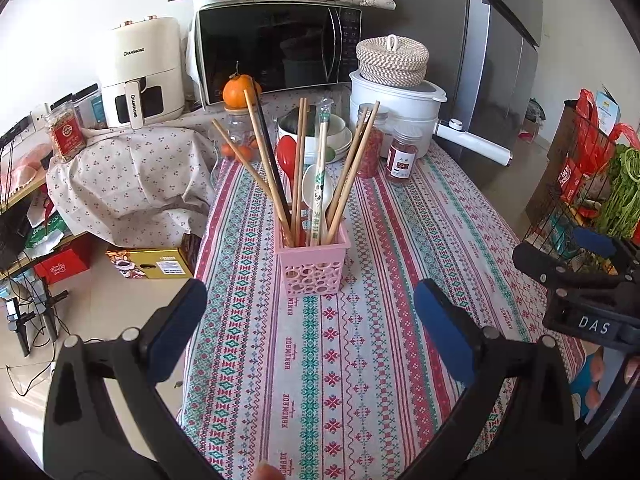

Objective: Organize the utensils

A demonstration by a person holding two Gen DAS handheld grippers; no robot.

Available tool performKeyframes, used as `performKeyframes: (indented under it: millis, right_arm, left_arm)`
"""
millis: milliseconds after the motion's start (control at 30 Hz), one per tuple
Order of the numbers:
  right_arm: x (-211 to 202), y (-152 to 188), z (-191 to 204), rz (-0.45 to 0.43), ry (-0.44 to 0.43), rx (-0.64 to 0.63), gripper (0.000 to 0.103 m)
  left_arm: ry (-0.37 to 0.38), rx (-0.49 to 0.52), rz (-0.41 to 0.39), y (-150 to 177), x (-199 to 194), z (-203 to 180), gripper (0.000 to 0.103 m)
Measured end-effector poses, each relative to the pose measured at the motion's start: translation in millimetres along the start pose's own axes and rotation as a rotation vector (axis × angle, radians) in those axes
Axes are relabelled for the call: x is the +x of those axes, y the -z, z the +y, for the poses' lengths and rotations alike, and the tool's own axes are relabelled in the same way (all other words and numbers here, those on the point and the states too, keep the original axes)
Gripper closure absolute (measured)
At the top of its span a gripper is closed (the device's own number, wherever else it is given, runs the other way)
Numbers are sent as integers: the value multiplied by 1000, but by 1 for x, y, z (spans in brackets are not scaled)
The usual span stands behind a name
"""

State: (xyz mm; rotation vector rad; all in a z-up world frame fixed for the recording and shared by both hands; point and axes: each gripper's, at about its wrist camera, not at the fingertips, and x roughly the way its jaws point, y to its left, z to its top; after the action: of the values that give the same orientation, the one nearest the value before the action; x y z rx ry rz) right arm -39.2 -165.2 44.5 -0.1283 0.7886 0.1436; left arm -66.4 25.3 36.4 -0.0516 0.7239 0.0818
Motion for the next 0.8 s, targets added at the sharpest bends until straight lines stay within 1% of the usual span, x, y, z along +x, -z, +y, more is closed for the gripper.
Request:
performKeyframes:
  millis: [300, 800]
  right_arm:
    - [5, 0, -1, 13, 1, 7, 0]
    - [5, 1, 2, 10, 0, 7, 0]
  left_arm:
    - [1, 2, 1, 1, 0, 1, 0]
    - [1, 1, -4, 1, 0, 0, 0]
